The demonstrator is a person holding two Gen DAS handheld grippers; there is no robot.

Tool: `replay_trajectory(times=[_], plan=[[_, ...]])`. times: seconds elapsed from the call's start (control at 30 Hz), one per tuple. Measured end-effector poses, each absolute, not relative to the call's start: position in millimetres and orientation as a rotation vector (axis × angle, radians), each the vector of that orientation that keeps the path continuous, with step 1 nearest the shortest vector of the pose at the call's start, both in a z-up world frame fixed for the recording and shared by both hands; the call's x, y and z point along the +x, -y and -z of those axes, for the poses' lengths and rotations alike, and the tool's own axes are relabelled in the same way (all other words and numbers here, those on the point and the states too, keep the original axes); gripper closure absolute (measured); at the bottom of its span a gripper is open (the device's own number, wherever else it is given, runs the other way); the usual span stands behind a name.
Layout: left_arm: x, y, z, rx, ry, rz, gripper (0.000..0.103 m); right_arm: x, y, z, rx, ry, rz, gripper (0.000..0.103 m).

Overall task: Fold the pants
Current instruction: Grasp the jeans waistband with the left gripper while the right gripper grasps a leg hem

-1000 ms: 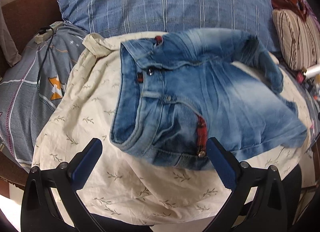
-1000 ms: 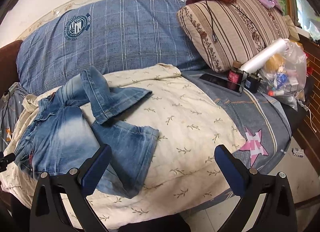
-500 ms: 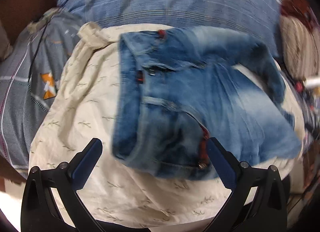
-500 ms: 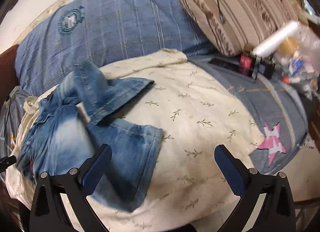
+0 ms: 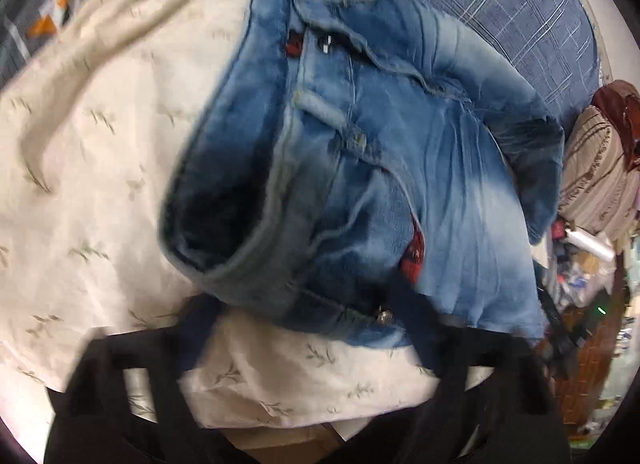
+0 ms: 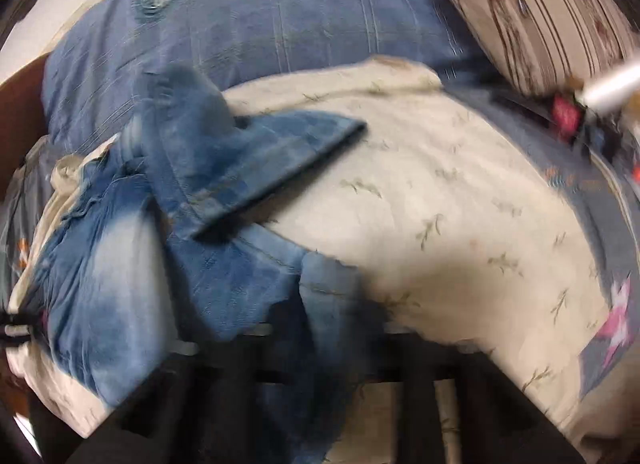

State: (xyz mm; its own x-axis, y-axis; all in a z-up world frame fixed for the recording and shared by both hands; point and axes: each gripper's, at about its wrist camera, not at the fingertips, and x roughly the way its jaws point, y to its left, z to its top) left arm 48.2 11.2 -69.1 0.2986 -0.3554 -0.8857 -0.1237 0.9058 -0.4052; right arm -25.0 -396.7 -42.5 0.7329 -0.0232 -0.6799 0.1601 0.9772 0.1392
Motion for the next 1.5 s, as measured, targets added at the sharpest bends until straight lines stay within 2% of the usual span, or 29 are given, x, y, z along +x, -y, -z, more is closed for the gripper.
replay_trajectory(times=[0.03, 0.07, 0.1, 0.2, 0.27, 0.43, 0.5, 0.63, 0.67, 0.7, 0.73, 0.77, 0.8, 0.93, 0.97, 1.0, 1.03, 1.13, 1.27, 1.33, 1.37, 1.43, 1.47, 1.5], plan=[[49, -12, 64, -0.435, -1.268, 0.153, 0.059, -30, 401, 34, 0.205, -0.724, 0.084, 0.087], [49, -17, 61, -0.438, -1.264, 0.144, 0.079, -39, 408, 22, 0.222, -0.693, 0.077, 0.087], [48, -24, 53, -0.472, -1.254, 0.160, 0.082, -51, 418, 8, 0.234, -0.651, 0.093, 0.087], [41, -38, 46, -0.520, -1.223, 0.170, 0.082, -84, 463, -16, 0.320, -0.544, 0.200, 0.087], [36, -40, 50, -0.517, -1.225, 0.162, 0.082, -97, 493, -10, 0.383, -0.540, 0.278, 0.087], [34, -31, 74, -0.439, -1.270, 0.113, 0.081, -98, 536, 61, 0.542, -0.744, 0.348, 0.086], [29, -35, 69, -0.438, -1.266, 0.131, 0.079, -103, 534, 64, 0.570, -0.740, 0.352, 0.078], [9, -42, 38, -0.375, -1.199, 0.253, 0.077, -123, 540, 25, 0.517, -0.624, 0.455, 0.063], [3, -44, 28, -0.350, -1.163, 0.285, 0.073, -121, 539, 14, 0.477, -0.597, 0.446, 0.055], [-2, -45, 16, -0.328, -1.121, 0.290, 0.060, -112, 537, 8, 0.449, -0.610, 0.401, 0.042], [-3, -44, 9, -0.312, -1.084, 0.280, 0.050, -101, 534, 7, 0.436, -0.634, 0.364, 0.038], [-1, -42, 2, -0.289, -1.046, 0.261, 0.030, -84, 532, 7, 0.423, -0.667, 0.322, 0.036], [7, -38, -1, -0.258, -1.011, 0.228, 0.023, -67, 528, 11, 0.416, -0.694, 0.295, 0.036], [49, -27, 25, -0.301, -1.109, 0.201, 0.023, -16, 525, 33, 0.444, -0.788, 0.228, 0.037], [58, -22, 33, -0.318, -1.152, 0.197, 0.028, -5, 518, 36, 0.418, -0.814, 0.213, 0.052], [63, -16, 38, -0.316, -1.179, 0.192, 0.043, 0, 507, 34, 0.347, -0.814, 0.204, 0.099], [61, -12, 39, -0.303, -1.186, 0.195, 0.049, -1, 499, 31, 0.285, -0.806, 0.199, 0.098], [55, -2, 38, -0.239, -1.156, 0.161, 0.050, -7, 506, 14, 0.245, -0.720, 0.251, 0.100], [69, 4, 67, -0.216, -1.240, 0.106, 0.049, 4, 530, 47, 0.263, -0.851, 0.322, 0.099], [66, 3, 61, -0.220, -1.231, 0.121, 0.050, 0, 524, 36, 0.237, -0.824, 0.369, 0.096], [63, 0, 56, -0.223, -1.226, 0.146, 0.050, -4, 521, 26, 0.238, -0.792, 0.396, 0.091], [59, -11, 40, -0.259, -1.188, 0.178, 0.050, -10, 512, 8, 0.282, -0.712, 0.316, 0.090], [61, -18, 31, -0.279, -1.159, 0.180, 0.050, -10, 503, 2, 0.322, -0.699, 0.234, 0.081], [66, -25, 22, -0.298, -1.130, 0.178, 0.049, -6, 491, -1, 0.355, -0.708, 0.153, 0.061]])
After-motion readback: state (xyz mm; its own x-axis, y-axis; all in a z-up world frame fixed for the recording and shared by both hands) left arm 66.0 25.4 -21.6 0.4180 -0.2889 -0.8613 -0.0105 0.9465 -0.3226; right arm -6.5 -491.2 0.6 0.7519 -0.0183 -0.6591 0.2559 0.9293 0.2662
